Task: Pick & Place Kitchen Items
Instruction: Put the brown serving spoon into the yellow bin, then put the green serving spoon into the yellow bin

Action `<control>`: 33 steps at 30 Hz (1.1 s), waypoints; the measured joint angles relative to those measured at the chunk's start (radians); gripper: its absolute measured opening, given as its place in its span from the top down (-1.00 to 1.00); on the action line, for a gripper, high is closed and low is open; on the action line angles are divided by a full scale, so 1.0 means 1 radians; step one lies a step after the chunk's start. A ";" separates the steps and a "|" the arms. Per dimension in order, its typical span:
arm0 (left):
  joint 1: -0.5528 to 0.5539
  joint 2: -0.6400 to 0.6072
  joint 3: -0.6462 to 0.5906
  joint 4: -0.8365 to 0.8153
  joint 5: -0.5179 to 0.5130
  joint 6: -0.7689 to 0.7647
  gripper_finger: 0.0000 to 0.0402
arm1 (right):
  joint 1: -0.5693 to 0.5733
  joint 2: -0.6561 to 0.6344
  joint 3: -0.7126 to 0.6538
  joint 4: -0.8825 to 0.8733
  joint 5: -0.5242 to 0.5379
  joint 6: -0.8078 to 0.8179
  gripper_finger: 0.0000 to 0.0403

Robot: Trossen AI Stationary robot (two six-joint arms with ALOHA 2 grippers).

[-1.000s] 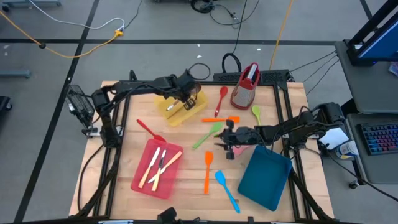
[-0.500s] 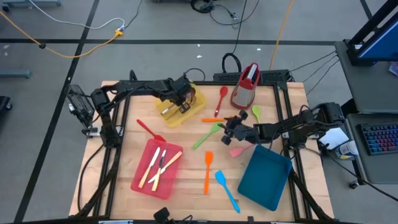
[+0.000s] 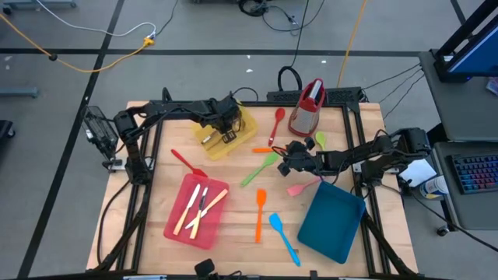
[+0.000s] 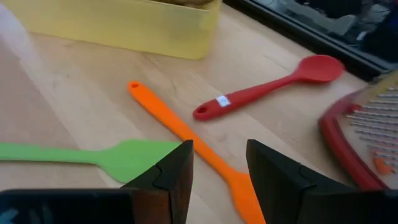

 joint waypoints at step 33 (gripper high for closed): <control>-0.295 -0.131 0.001 0.394 -0.020 -0.186 0.52 | -0.060 -0.020 0.000 0.039 -0.129 -0.064 0.30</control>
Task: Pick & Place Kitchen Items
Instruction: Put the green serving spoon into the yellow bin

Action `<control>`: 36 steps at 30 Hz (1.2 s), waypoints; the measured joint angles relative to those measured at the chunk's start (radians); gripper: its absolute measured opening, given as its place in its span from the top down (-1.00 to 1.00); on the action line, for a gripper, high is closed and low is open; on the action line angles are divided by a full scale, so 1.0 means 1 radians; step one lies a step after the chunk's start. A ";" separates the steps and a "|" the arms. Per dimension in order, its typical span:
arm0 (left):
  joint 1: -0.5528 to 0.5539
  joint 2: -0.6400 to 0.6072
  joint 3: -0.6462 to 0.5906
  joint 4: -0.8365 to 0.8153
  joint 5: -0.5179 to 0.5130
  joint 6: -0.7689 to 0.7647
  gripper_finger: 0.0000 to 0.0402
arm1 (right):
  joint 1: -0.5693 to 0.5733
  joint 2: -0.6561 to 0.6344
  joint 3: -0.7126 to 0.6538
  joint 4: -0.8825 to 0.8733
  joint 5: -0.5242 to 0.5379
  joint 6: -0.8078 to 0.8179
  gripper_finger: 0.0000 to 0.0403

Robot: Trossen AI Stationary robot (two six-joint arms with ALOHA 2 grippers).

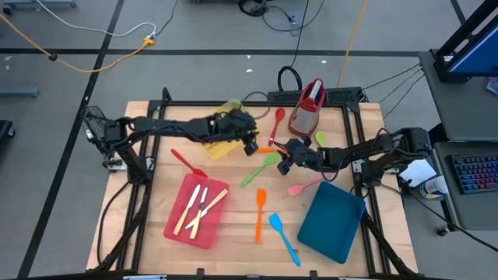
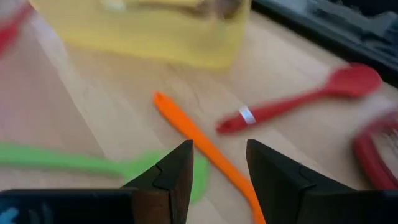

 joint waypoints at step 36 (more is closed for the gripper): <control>-0.072 0.001 -0.001 -0.058 -0.262 -0.040 0.52 | -0.208 -0.283 -0.188 -0.604 0.020 0.511 0.30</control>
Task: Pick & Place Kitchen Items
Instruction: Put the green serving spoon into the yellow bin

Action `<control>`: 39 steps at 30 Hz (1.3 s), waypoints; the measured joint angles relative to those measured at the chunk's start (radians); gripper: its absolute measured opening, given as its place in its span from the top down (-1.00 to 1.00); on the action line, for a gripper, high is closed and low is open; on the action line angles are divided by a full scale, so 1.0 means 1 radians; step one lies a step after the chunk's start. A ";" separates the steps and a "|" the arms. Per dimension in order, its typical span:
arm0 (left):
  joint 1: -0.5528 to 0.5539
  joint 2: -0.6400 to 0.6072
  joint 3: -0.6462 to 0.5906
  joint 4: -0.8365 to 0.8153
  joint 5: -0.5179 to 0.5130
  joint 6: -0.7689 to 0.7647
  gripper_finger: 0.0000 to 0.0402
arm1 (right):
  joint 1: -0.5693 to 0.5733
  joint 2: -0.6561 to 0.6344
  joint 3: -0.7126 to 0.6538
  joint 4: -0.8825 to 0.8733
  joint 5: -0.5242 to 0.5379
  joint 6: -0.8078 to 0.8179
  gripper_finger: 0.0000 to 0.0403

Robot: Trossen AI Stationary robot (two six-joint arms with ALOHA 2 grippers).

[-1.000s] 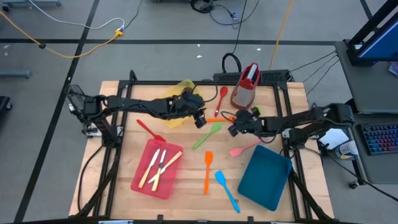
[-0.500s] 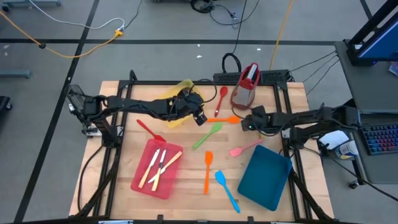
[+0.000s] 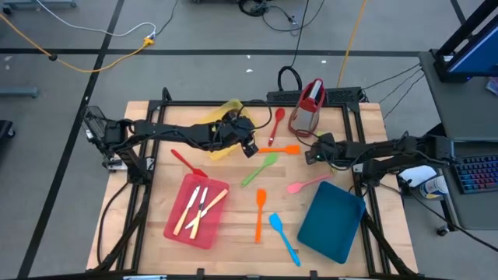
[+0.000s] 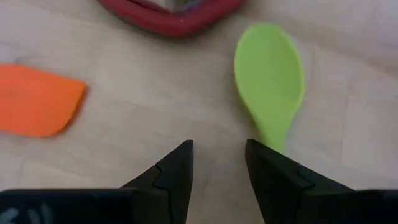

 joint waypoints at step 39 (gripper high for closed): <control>-0.028 0.000 0.000 -0.039 0.002 -0.113 0.52 | -0.028 -0.116 -0.208 0.328 -0.006 -0.308 0.77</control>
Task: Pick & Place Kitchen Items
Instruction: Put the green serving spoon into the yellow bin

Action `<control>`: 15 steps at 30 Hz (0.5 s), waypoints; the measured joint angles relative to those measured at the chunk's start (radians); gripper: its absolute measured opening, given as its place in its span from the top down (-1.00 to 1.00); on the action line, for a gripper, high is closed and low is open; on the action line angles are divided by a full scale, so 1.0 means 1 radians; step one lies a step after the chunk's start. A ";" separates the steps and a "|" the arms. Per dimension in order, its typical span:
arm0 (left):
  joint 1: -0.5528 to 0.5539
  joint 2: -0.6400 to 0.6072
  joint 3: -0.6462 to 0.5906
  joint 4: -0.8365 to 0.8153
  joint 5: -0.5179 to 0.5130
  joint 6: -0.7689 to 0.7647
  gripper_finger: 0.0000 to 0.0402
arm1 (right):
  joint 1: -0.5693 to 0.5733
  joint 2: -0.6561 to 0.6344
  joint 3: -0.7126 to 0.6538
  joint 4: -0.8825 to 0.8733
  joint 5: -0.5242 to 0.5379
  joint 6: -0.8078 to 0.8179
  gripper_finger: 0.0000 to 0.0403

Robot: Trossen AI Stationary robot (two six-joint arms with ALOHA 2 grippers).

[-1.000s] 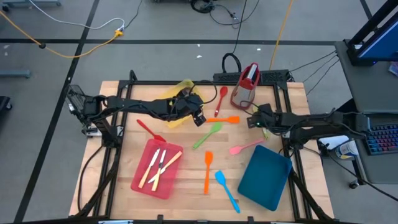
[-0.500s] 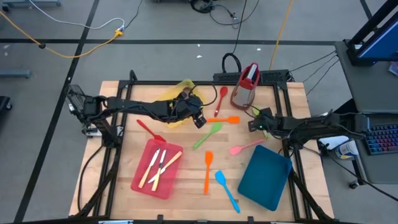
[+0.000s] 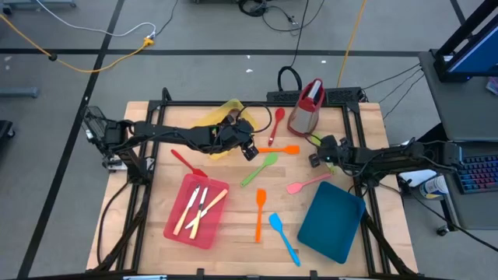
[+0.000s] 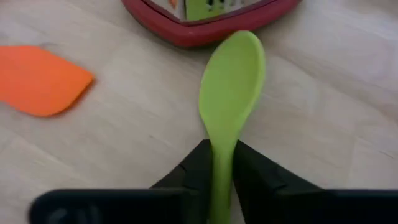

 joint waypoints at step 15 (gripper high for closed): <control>-0.041 0.000 0.000 -0.002 0.000 -0.002 0.52 | 0.142 0.000 -0.002 0.403 -0.176 -0.038 0.87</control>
